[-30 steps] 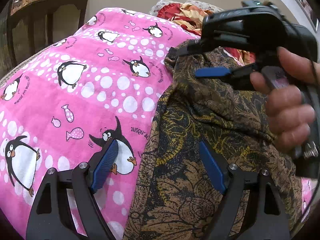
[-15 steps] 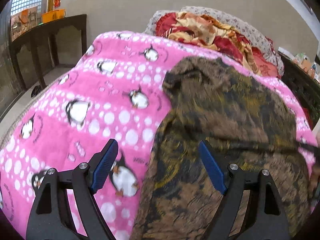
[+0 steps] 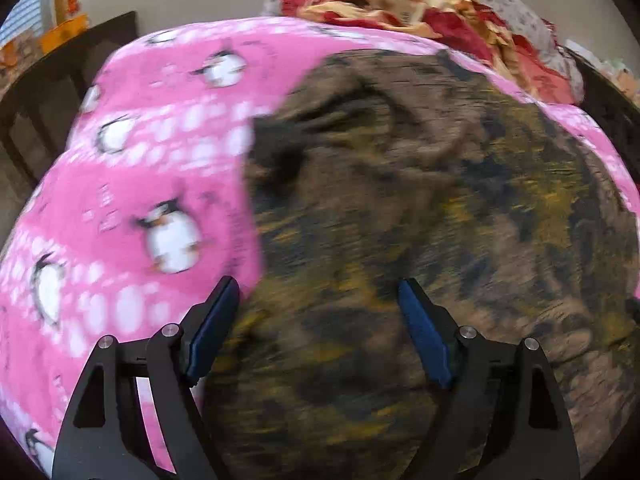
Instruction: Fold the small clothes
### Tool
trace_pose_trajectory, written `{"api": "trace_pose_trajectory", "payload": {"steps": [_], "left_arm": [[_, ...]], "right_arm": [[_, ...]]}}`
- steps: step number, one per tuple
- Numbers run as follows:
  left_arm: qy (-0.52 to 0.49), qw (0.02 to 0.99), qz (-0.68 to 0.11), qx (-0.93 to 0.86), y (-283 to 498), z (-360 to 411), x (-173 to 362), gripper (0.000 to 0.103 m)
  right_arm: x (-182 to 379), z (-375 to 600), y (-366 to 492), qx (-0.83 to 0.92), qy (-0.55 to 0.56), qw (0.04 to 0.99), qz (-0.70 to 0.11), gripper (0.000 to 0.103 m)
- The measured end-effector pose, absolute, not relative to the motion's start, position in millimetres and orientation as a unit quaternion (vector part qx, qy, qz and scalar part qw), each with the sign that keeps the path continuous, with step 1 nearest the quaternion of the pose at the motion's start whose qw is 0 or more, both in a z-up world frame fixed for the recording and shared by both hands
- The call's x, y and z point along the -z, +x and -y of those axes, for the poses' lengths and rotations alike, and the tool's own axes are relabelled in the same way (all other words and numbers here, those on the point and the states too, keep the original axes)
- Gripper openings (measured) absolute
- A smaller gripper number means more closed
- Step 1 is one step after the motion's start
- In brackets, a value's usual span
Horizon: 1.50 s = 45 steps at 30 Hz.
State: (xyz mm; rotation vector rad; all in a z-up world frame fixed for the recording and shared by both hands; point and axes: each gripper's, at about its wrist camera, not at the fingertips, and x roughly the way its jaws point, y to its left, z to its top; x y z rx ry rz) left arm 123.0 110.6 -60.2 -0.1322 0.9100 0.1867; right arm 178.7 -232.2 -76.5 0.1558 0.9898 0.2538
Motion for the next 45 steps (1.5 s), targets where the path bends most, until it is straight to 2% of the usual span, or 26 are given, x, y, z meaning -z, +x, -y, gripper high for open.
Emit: {"api": "trace_pose_trajectory", "payload": {"steps": [4, 9, 13, 16, 17, 20, 28, 33, 37, 39, 41, 45], "left_arm": [[-0.045, 0.903, -0.411, -0.12, 111, -119, 42, 0.082], [-0.086, 0.932, -0.333, -0.117, 113, -110, 0, 0.082], [-0.078, 0.929, -0.356, -0.068, 150, -77, 11, 0.082], [-0.046, 0.912, -0.396, -0.097, 172, -71, 51, 0.083], [-0.067, 0.9, -0.42, -0.09, 176, -80, 60, 0.084], [-0.109, 0.903, -0.408, -0.083, 174, -91, 60, 0.084], [-0.103, 0.902, -0.409, -0.092, 176, -90, 62, 0.085], [-0.099, 0.899, -0.416, -0.093, 182, -93, 60, 0.087], [-0.063, 0.884, -0.456, -0.079, 185, -97, 44, 0.086], [-0.068, 0.901, -0.417, -0.098, 162, -104, 21, 0.086], [-0.08, 0.911, -0.392, -0.1, 147, -103, 10, 0.086], [-0.098, 0.91, -0.401, -0.029, 133, -73, 31, 0.086]], "right_arm": [[75, 254, 173, -0.14, 0.143, 0.856, -0.477, 0.026], [35, 255, 183, -0.108, 0.13, 0.884, -0.436, 0.026], [21, 235, 211, -0.086, 0.099, 0.903, -0.41, 0.026], [46, 220, 232, -0.067, 0.06, 0.9, -0.427, 0.026], [66, 215, 235, -0.066, 0.043, 0.9, -0.429, 0.027], [71, 229, 234, -0.079, 0.082, 0.899, -0.424, 0.03], [79, 247, 236, -0.112, 0.149, 0.886, -0.425, 0.03], [78, 240, 234, -0.1, 0.128, 0.889, -0.429, 0.03], [64, 223, 236, -0.082, 0.056, 0.879, -0.466, 0.032], [37, 218, 226, -0.064, 0.044, 0.876, -0.476, 0.032], [16, 208, 205, -0.079, 0.046, 0.893, -0.44, 0.034], [23, 162, 180, -0.112, 0.039, 0.887, -0.446, 0.035]]}}
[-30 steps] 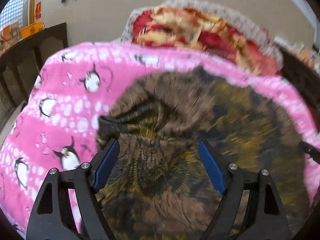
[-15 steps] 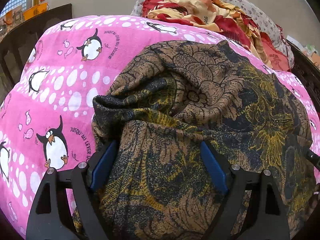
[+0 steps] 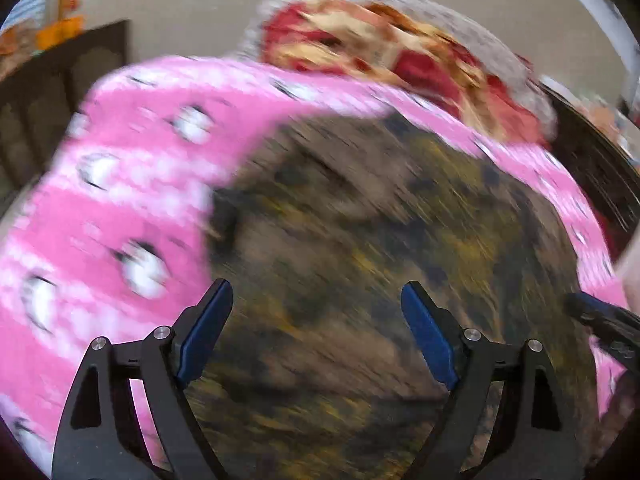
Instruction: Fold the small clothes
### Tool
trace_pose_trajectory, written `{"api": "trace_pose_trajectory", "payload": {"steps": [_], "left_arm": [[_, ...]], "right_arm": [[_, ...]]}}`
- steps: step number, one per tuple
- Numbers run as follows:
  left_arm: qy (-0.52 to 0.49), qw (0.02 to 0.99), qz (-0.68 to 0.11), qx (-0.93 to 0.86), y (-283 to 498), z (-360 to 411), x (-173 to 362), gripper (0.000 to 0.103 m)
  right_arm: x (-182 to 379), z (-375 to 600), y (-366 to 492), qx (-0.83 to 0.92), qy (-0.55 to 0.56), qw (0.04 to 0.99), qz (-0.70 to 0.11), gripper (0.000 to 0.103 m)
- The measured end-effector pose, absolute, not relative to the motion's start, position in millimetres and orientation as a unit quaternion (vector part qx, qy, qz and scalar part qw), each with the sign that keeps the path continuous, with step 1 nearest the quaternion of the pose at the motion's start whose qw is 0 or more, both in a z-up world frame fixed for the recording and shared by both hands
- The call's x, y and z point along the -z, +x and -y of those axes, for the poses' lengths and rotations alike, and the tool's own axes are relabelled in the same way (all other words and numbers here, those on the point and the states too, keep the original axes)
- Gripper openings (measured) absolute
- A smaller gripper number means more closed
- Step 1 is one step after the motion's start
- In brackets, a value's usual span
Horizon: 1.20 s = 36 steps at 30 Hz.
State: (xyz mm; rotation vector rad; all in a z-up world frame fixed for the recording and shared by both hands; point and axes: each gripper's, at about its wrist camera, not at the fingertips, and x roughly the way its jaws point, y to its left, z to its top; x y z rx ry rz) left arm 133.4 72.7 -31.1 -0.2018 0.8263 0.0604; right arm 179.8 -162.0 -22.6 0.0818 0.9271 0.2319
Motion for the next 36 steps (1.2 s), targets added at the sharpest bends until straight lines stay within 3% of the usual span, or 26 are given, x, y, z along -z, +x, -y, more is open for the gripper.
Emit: {"api": "trace_pose_trajectory", "payload": {"steps": [2, 4, 7, 10, 13, 16, 17, 36], "left_arm": [[-0.04, 0.9, -0.432, -0.03, 140, -56, 59, 0.087], [-0.026, 0.903, -0.428, -0.034, 141, -51, 51, 0.087], [-0.028, 0.905, -0.423, -0.026, 145, -53, 48, 0.087], [-0.042, 0.913, -0.406, -0.01, 142, -59, 55, 0.087], [-0.068, 0.915, -0.398, 0.001, 142, -66, 54, 0.087], [-0.075, 0.915, -0.396, 0.006, 138, -68, 52, 0.087], [-0.074, 0.915, -0.397, 0.005, 139, -68, 52, 0.087], [-0.116, 0.917, -0.381, 0.019, 131, -77, 51, 0.087]], "right_arm": [[48, 144, 173, -0.1, 0.037, 0.874, -0.474, 0.036], [64, 136, 163, -0.085, 0.02, 0.881, -0.465, 0.037], [44, 126, 164, -0.069, -0.015, 0.877, -0.475, 0.037], [13, 120, 166, -0.085, 0.012, 0.9, -0.427, 0.037], [6, 95, 177, -0.115, 0.0, 0.907, -0.406, 0.045], [52, 74, 195, -0.125, -0.044, 0.891, -0.434, 0.06], [60, 72, 188, -0.129, -0.06, 0.905, -0.401, 0.063], [52, 69, 193, -0.125, -0.059, 0.899, -0.415, 0.07]]}}
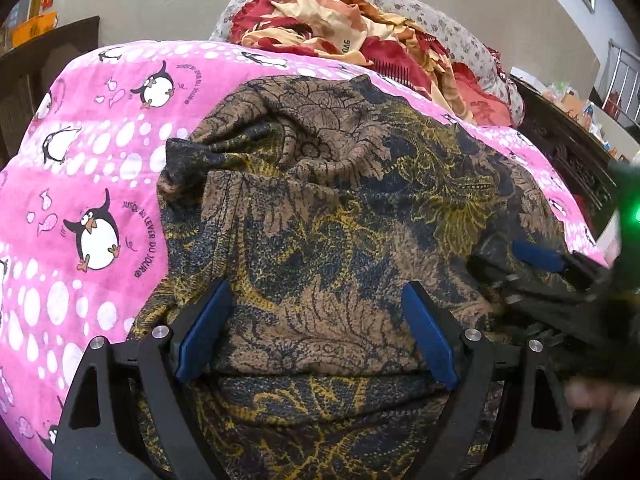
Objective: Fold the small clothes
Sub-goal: 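Pat the folded paisley strip flat with both grippers open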
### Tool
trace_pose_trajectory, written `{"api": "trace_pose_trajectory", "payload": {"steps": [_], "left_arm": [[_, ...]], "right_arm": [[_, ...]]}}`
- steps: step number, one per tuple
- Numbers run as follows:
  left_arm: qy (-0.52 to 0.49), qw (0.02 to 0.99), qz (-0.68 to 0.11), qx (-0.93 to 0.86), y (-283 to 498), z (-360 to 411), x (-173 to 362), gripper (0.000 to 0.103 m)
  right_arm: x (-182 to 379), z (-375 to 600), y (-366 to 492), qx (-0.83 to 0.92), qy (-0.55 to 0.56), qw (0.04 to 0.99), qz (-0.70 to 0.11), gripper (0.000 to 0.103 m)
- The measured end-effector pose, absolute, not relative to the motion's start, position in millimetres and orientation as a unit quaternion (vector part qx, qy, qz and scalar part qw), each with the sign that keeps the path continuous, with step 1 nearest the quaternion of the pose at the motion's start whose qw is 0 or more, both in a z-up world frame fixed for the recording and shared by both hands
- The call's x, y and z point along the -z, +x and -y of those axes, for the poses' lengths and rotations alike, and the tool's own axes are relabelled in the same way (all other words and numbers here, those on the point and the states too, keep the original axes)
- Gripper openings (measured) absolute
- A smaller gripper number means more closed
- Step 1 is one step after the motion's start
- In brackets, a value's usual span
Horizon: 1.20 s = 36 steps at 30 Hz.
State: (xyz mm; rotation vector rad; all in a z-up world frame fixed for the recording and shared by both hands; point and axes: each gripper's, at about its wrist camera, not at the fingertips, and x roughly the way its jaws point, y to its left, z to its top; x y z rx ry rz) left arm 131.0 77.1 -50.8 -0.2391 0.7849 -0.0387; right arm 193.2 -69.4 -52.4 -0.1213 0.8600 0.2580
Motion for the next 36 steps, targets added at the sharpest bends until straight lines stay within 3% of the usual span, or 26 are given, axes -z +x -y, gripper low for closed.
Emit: {"api": "trace_pose_trajectory", "payload": {"steps": [4, 7, 13, 16, 19, 23, 26, 36], "left_arm": [[-0.11, 0.917, -0.384, 0.014, 131, -75, 51, 0.087], [-0.104, 0.916, -0.388, 0.013, 131, -73, 52, 0.087], [-0.113, 0.907, -0.404, 0.038, 125, -82, 41, 0.087], [-0.154, 0.896, -0.414, 0.051, 81, -117, 14, 0.087], [-0.11, 0.906, -0.408, 0.024, 19, -150, -3, 0.087], [-0.063, 0.898, -0.436, 0.005, -50, -176, 7, 0.087], [-0.091, 0.877, -0.47, 0.038, -104, -178, 29, 0.087], [-0.09, 0.818, -0.547, 0.149, -157, -142, 57, 0.086]], "right_arm": [[25, 98, 176, -0.128, -0.009, 0.897, -0.423, 0.069], [58, 120, 172, -0.102, -0.018, 0.858, -0.503, 0.07], [21, 170, 128, -0.13, 0.101, 0.865, -0.474, 0.069], [-6, 185, 80, -0.16, 0.103, 0.877, -0.441, 0.069], [-26, 198, 19, -0.177, 0.053, 0.897, -0.403, 0.069], [-23, 207, -46, -0.193, 0.002, 0.902, -0.387, 0.069], [-4, 218, -81, -0.201, 0.025, 0.896, -0.395, 0.069], [21, 233, -91, -0.2, 0.067, 0.886, -0.414, 0.069]]}}
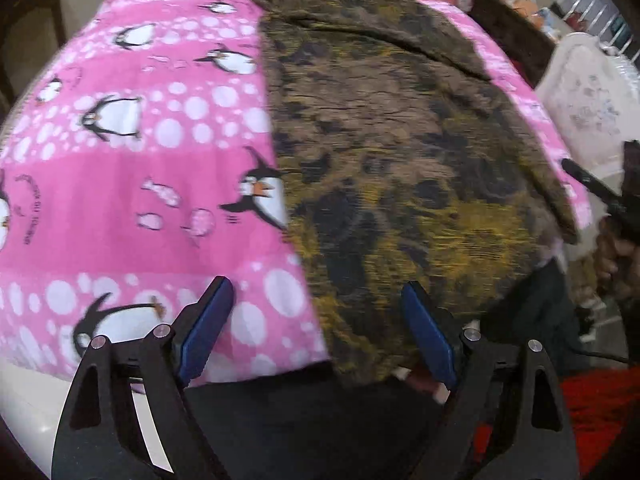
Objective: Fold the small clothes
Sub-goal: 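Pat the folded paisley strip flat with both grippers open, then grasp the strip's hem end with the left gripper and lift it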
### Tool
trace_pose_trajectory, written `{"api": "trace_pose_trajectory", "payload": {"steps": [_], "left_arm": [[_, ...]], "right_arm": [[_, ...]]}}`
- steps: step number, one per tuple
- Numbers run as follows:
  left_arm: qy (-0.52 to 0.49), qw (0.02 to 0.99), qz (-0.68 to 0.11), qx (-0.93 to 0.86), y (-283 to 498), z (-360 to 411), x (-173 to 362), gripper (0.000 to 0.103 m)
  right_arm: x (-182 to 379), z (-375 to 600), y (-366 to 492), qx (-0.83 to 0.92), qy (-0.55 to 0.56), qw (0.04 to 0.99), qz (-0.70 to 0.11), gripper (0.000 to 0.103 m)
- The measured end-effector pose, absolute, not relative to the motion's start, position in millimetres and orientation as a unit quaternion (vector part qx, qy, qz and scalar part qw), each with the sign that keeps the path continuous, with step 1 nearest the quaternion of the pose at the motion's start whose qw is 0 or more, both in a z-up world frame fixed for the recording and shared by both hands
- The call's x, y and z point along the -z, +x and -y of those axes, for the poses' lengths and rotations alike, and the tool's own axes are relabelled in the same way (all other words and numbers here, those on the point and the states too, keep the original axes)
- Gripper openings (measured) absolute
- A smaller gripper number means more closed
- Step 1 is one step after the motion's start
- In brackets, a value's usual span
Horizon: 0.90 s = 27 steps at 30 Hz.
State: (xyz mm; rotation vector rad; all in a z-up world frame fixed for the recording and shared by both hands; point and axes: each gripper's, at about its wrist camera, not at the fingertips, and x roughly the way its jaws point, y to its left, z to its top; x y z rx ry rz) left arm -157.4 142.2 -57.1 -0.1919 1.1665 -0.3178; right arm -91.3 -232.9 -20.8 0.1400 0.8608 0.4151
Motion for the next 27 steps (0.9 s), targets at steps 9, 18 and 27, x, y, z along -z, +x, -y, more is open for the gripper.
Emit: {"api": "trace_pose_trajectory", "payload": {"steps": [9, 18, 27], "left_arm": [[-0.235, 0.77, -0.538, 0.252, -136, -148, 66, 0.086], [-0.263, 0.776, -0.517, 0.249, -124, -158, 59, 0.07], [-0.185, 0.8, -0.513, 0.25, -124, -139, 57, 0.067]], "right_arm": [[13, 237, -93, -0.213, 0.088, 0.886, -0.403, 0.069], [20, 300, -110, -0.156, 0.12, 0.886, -0.421, 0.069], [65, 322, -121, -0.233, 0.18, 0.846, -0.444, 0.05]]}}
